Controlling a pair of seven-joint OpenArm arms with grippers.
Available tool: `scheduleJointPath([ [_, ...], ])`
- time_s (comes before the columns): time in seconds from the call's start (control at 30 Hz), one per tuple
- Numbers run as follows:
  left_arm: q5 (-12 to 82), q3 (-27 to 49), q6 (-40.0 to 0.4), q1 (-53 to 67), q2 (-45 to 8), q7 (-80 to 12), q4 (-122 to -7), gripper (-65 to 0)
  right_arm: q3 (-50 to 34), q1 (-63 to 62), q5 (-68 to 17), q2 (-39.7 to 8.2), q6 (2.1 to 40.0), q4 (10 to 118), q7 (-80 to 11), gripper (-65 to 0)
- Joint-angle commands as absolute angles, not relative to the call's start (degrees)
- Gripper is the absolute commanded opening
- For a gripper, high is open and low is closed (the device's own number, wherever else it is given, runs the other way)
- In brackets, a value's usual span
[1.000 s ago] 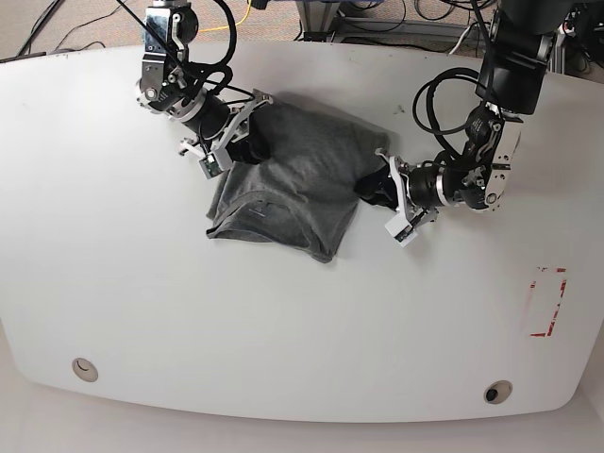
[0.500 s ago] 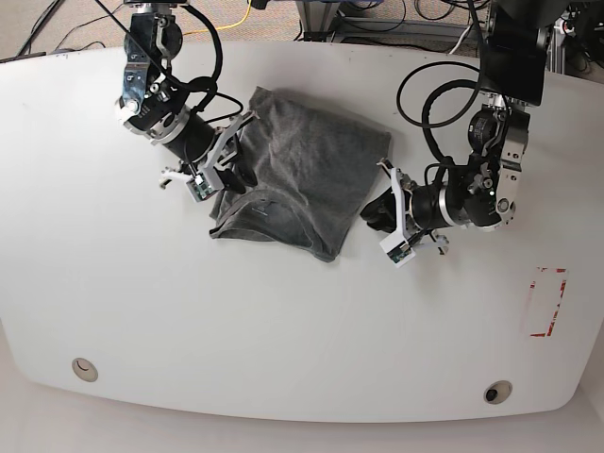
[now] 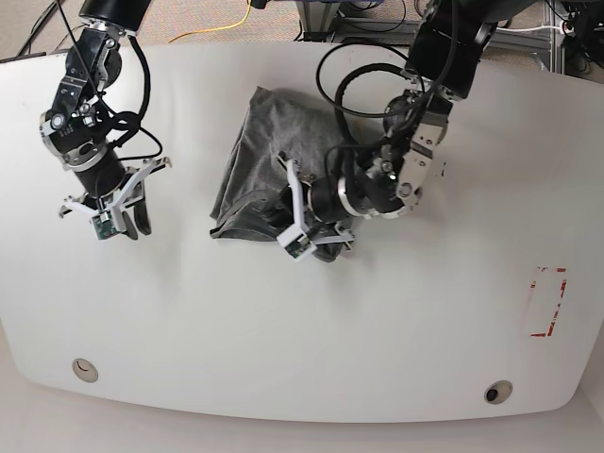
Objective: Layout the t-shirt on the table in an organized manner, then fold the t-shirt properly
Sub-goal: 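Carry the folded shirt with the left gripper to the table edge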
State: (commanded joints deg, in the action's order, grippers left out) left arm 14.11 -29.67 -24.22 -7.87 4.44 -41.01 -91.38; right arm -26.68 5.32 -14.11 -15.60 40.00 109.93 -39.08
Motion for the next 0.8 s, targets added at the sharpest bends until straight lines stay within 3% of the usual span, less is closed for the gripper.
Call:
scheduleJointPath([
  [0.27,-7.3,-40.3,-12.0,-1.7,8.4,-29.3,-88.2,-56.8,-30.2,5.2,-14.3,-16.0,40.0,109.0,-39.1,-53.9],
  [0.63,-10.5,-40.6,3.9,0.0,5.0,-15.0,-78.8,-56.8,-31.4,6.7,-14.7,-15.8,40.0,108.3,-39.1,-53.9],
  [0.8,-10.4,-40.2,5.7,-2.2,4.4,-13.1,-73.3,-56.7,-31.3,7.3,-14.7,-14.7,40.0,108.3,-39.0,-53.9],
])
